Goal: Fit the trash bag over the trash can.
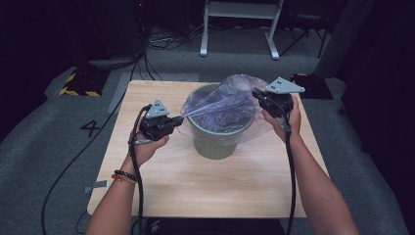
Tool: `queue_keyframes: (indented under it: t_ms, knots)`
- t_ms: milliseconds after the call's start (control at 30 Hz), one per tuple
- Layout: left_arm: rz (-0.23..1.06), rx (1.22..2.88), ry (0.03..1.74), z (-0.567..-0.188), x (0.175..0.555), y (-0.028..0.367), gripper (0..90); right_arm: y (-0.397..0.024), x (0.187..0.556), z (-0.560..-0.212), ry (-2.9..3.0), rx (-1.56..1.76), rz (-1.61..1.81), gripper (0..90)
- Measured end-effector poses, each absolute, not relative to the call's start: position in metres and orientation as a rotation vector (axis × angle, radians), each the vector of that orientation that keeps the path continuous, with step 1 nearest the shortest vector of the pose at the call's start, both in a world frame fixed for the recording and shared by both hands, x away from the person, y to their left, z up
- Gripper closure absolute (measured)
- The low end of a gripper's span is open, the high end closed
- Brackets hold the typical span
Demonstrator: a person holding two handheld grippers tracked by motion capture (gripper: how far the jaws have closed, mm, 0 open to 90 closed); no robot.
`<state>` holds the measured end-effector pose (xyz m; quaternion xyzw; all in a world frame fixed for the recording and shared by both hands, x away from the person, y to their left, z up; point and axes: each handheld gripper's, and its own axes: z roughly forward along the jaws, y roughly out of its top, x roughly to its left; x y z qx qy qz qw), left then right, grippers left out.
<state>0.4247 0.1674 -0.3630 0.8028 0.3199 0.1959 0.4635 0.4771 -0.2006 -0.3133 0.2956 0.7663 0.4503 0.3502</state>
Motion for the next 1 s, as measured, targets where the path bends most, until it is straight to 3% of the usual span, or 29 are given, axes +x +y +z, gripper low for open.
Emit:
queue_keyframes:
  t_ms: [133, 167, 267, 367, 500, 633, 733, 1000]
  knots:
    - [0.506, 1.921, 0.823, -0.363, 0.429, 0.169, 67.6, -0.201, 0.486, -0.316, 1.979, 0.779, 1.158, 90.0]
    - [0.503, 1.903, 0.819, -0.362, 0.429, 0.171, 54.2, -0.201, 0.49, -0.316, 1.98, 0.777, 1.157, 90.0]
    - [0.496, 1.849, 0.804, -0.358, 0.429, 0.174, 46.5, -0.2, 0.494, -0.316, 1.993, 0.769, 1.163, 88.8]
    - [0.553, 1.841, 0.808, -0.35, 0.427, 0.175, 44.9, -0.197, 0.496, -0.314, 1.98, 0.767, 1.151, 68.8]
    - [0.556, 1.814, 0.82, -0.341, 0.429, 0.182, 47.9, -0.201, 0.493, -0.308, 1.988, 0.755, 1.165, 52.6]
    - [0.559, 1.784, 0.821, -0.337, 0.43, 0.188, 45.5, -0.212, 0.488, -0.304, 2.024, 0.742, 1.171, 36.0]
    - [0.534, 1.783, 0.797, -0.334, 0.43, 0.187, 36.1, -0.224, 0.479, -0.297, 2.059, 0.688, 1.205, 30.7]
    - [0.582, 1.782, 0.805, -0.328, 0.429, 0.181, 41.4, -0.247, 0.462, -0.291, 2.081, 0.605, 1.308, 22.6]
